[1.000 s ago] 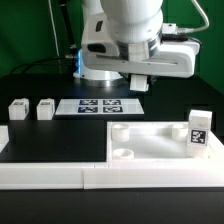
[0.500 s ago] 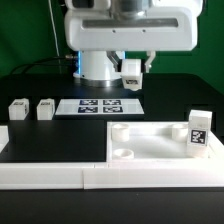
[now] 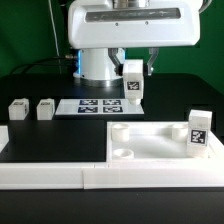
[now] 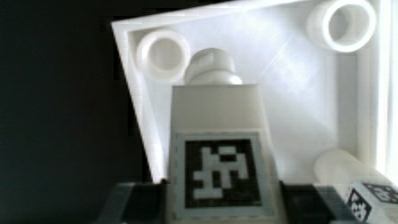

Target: Assemble square table

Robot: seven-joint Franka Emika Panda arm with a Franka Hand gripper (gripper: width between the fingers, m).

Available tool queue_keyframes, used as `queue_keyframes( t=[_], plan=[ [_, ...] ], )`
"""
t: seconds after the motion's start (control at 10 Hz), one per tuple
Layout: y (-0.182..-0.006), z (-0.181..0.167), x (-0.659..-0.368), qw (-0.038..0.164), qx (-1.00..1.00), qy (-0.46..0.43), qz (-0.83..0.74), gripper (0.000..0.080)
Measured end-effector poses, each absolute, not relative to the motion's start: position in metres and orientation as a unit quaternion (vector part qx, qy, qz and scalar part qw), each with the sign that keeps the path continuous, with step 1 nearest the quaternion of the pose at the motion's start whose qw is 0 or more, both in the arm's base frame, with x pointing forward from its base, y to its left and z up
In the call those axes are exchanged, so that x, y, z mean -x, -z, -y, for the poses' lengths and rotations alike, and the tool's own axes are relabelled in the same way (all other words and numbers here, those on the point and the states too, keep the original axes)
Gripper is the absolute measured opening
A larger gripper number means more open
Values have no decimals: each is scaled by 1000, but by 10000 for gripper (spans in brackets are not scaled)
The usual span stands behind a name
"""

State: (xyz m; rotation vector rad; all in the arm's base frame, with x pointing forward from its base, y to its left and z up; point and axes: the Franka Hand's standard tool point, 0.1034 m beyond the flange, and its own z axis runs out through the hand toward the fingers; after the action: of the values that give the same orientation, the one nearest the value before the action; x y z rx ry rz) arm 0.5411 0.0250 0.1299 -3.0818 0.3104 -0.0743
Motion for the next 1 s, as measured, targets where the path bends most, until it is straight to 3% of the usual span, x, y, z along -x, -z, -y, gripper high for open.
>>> queue_keyframes(
  t=[0.4,0.7,1.0],
  plan=[
    [-150,-2,-626,-14,976,197,-87,291],
    [-146,-2,-622,-27,956,282,-78,291],
    [-142,-2,-621,-28,958,274,-76,291]
  ],
)
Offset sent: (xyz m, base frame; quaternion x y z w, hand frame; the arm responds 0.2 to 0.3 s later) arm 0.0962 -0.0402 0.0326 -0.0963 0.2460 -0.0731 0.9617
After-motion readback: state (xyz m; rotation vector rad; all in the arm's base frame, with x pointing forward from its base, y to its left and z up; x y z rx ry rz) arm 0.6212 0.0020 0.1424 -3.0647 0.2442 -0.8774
